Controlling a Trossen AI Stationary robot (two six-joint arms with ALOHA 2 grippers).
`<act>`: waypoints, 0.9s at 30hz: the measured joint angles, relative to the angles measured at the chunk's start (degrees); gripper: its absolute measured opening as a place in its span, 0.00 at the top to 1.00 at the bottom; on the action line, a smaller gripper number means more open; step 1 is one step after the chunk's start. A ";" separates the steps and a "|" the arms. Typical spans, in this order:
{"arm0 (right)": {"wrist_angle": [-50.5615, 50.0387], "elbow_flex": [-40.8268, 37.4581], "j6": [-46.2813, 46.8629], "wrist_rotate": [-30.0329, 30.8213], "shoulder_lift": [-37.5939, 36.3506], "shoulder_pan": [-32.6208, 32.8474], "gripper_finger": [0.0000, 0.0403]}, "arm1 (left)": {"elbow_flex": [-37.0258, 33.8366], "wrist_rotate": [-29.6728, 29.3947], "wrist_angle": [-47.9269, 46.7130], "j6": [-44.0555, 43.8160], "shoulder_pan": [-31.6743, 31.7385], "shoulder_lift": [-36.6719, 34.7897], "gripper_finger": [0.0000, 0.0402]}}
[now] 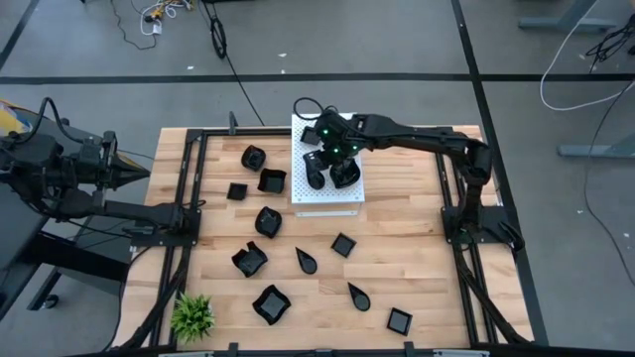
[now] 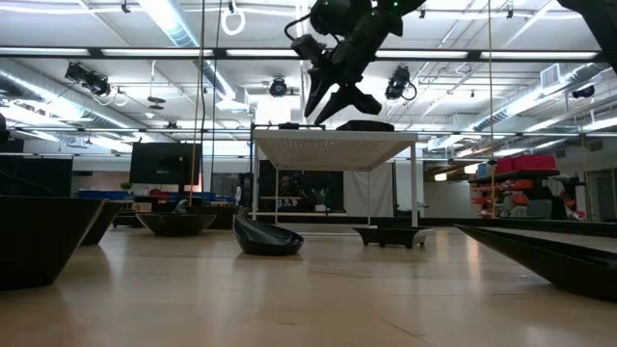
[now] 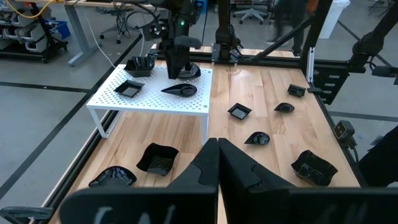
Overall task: Pick & Place Mini shaped plates
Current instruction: Stack the square plate on top of the square plate on the shelf
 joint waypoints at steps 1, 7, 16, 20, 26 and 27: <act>0.17 0.00 -0.45 0.01 -0.38 0.12 0.73 | 0.00 0.00 0.00 0.00 0.00 0.00 0.99; 0.18 0.01 -4.01 0.00 -3.59 2.35 0.72 | 0.00 0.00 0.00 0.00 0.00 0.00 0.99; -0.56 -0.72 -8.74 -1.81 -5.87 7.65 0.72 | 0.00 0.01 0.00 0.00 0.00 0.00 0.99; 0.78 -3.96 -10.82 -2.49 -7.63 9.38 0.72 | 0.00 0.00 0.00 0.00 0.00 0.02 0.99; 3.48 -12.63 -13.24 -2.50 -12.80 10.95 0.72 | 0.00 0.00 0.00 0.00 0.00 0.02 0.99; 4.09 -14.20 -13.33 -2.49 -13.80 11.24 0.72 | -0.01 0.01 0.00 0.00 0.00 0.00 0.99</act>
